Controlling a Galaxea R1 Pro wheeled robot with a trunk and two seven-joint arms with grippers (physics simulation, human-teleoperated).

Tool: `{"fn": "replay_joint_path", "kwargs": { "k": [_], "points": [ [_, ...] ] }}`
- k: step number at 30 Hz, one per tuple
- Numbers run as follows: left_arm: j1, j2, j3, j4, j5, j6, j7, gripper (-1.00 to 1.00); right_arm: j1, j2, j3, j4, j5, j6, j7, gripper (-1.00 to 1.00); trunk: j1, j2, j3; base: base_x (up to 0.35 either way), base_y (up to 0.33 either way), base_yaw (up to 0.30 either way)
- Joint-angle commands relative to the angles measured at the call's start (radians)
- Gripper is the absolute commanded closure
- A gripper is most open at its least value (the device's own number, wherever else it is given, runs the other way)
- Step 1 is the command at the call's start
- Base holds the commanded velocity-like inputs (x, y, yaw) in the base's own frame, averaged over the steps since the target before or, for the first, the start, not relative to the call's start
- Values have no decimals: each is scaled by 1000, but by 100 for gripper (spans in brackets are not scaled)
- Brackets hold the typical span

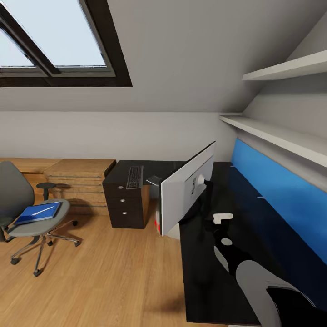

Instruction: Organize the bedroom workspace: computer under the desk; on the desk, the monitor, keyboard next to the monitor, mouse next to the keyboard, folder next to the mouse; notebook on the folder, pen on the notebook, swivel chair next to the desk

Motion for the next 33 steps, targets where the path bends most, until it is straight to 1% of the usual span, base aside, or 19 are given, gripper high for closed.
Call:
{"fn": "replay_joint_path", "kwargs": {
  "k": [1,3,4,5,10,13,17,20,21,22,24,25,26,29,30,33],
  "points": [
    [-1,0,-3,1,10,-4,-1,-100,-1,0,-8,2,11,-13,-3,-100,1,-2,-2,0,327,0],
    [-1,1,-3,1,10,-4,-1,-100,-2,-8,-9,7,11,-43,-9,-100,1,-2,-2,0,329,0],
    [-1,1,-3,1,10,-4,-1,-100,-2,-10,-9,7,10,-46,-13,-100,1,-2,-2,0,330,0],
    [-1,1,-3,1,10,-4,-1,-100,-1,-18,-11,8,9,-51,-24,-100,1,-2,-2,0,331,0],
    [-1,2,-3,1,9,-4,-1,-100,-1,-36,-18,10,8,-50,-36,-100,1,-2,-2,39,319,0],
    [-1,2,-2,1,9,-4,-1,-100,-1,-53,-35,12,8,-34,-38,-100,1,-2,-2,123,210,0],
    [-1,2,-2,1,10,-4,-1,-100,-2,-84,-73,15,7,31,-38,-100,1,-2,-2,56,74,0],
    [-1,2,-2,1,10,-4,-1,-100,-3,-112,-99,16,5,112,-38,-100,1,-2,-2,17,22,0],
    [-1,2,-1,1,10,-4,-1,-100,-4,-117,-104,16,4,131,-38,-100,1,-2,-2,9,12,0],
    [-1,2,-1,1,10,-4,0,-100,-4,-125,-118,16,-1,170,-39,-100,1,-2,-2,6,7,0],
    [-1,2,-1,1,10,-4,0,-100,-5,-130,-136,15,-12,212,-39,-100,1,-2,-2,4,5,0],
    [-1,3,0,2,10,-4,0,-100,-6,-133,-156,13,-26,254,-39,-100,1,-2,-2,2,3,0],
    [-1,3,0,2,10,-4,1,-100,-6,-135,-164,11,-34,271,-39,-100,1,-2,-2,2,2,0],
    [-1,2,1,2,10,-4,1,-100,-7,-139,-188,7,-59,311,-39,-100,1,-2,-2,1,1,0],
    [-1,2,1,1,11,-4,1,-100,-7,-140,-191,6,-64,313,-39,-100,1,-2,-2,0,0,0],
    [-1,2,1,1,11,-5,1,-100,-6,-140,-199,3,-75,283,-37,-100,1,-2,-2,0,0,0]
  ]
}}
